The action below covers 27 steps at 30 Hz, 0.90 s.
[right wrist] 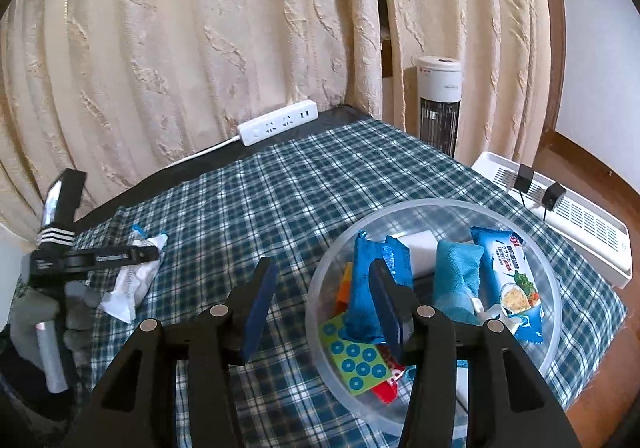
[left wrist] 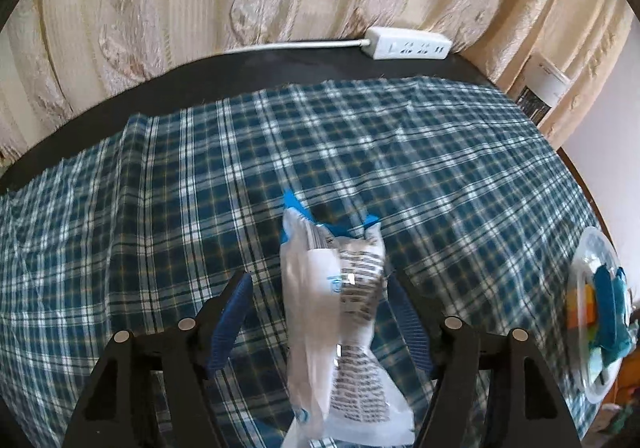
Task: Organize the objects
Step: 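Carry the white wet-wipe packet with left gripper over the bowl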
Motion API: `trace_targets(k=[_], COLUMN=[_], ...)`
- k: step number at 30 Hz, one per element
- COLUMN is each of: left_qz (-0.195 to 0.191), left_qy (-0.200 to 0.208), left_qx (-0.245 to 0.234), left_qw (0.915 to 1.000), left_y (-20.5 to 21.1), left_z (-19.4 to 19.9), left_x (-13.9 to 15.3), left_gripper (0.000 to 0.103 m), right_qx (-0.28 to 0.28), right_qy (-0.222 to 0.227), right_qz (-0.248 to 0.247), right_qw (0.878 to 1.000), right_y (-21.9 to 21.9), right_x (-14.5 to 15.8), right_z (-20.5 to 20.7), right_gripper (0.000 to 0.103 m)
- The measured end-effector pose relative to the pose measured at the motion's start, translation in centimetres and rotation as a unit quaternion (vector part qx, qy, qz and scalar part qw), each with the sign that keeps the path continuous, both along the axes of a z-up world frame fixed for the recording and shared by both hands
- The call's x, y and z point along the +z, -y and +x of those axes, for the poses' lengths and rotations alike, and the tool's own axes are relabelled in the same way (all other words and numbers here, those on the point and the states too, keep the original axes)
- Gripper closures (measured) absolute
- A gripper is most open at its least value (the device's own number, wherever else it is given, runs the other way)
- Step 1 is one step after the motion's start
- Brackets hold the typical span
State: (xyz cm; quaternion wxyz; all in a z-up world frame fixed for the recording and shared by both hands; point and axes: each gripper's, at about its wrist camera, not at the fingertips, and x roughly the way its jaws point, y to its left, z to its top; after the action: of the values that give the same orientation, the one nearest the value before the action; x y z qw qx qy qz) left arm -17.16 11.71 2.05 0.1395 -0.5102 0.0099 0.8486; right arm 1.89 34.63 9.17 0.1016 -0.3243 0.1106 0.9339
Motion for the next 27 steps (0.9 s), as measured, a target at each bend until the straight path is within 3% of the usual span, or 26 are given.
trace_targets(k=[9, 12, 14, 27], left_qz=[-0.013, -0.029, -0.03, -0.004], left_qy=[0.015, 0.006, 0.003, -0.014], left_qx=[-0.014, -0.017, -0.018, -0.05], left_qw=[0.9997, 0.9994, 0.9994, 0.9987], left_y=[-0.5, -0.7, -0.6, -1.3], left_z=[-0.2, -0.1, -0.1, 1.3], left_x=[-1.0, -0.9, -0.8, 1.1], left_gripper=[0.03, 0.04, 0.053, 0.054], right_qx=[0.009, 0.009, 0.009, -0.005], right_qy=[-0.004, -0.004, -0.003, -0.013], right_qz=[0.0, 0.0, -0.001, -0.003], right_qw=[1.0, 1.0, 1.0, 1.0], right_y=[0.6, 0.6, 0.7, -0.3], right_x=[0.2, 0.2, 0.2, 0.5], right_z=[0.3, 0.3, 0.2, 1.0], right_gripper=[0.053, 0.053, 0.053, 0.053])
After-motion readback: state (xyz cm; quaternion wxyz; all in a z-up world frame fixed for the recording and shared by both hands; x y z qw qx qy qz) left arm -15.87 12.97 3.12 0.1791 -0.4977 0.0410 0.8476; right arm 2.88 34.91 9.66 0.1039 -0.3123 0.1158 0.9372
